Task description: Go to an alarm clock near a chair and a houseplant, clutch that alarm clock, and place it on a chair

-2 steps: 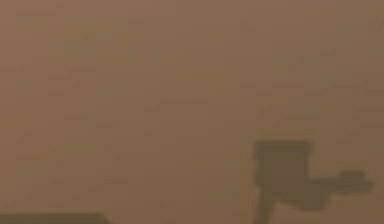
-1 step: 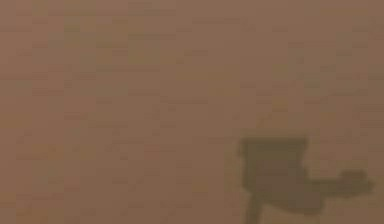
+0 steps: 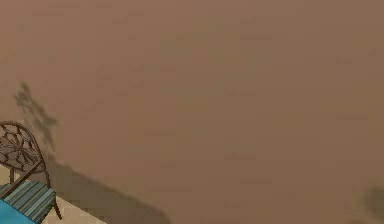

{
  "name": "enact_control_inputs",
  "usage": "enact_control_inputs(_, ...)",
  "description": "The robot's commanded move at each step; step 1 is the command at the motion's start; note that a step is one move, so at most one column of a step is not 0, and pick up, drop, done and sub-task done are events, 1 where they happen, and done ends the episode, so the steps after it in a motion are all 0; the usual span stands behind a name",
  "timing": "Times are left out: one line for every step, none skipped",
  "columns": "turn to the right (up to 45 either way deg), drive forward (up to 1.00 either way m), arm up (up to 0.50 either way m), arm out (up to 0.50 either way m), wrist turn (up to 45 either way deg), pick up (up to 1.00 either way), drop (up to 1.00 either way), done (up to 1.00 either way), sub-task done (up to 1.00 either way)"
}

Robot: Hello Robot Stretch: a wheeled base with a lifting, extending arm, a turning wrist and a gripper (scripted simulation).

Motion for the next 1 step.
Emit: enact_control_inputs(0.0, 0.10, 0.00, 0.00, 0.0, 0.00, 0.00, 0.00, 0.00)
